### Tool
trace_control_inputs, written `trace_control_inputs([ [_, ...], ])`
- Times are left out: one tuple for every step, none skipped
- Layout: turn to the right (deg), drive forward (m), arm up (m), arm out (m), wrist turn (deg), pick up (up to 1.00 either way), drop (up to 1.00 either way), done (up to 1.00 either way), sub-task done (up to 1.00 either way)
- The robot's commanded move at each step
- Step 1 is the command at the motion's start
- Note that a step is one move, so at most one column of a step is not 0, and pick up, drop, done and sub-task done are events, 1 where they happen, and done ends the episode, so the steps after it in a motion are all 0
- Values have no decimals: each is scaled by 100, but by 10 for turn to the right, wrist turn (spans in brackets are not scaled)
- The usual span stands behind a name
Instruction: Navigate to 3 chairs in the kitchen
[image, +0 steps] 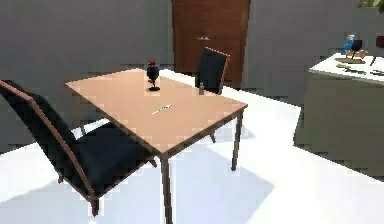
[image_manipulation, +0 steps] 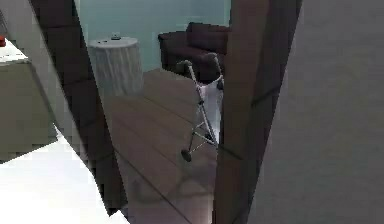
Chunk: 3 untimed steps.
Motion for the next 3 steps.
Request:
trace_control_inputs([
  [-450, 0, 0, 0, 0, 0, 0, 0, 0],
  [0, 5, 0, 0, 0, 0, 0, 0, 0],
  [0, 60, 0, 0, 0, 0, 0, 0, 0],
])
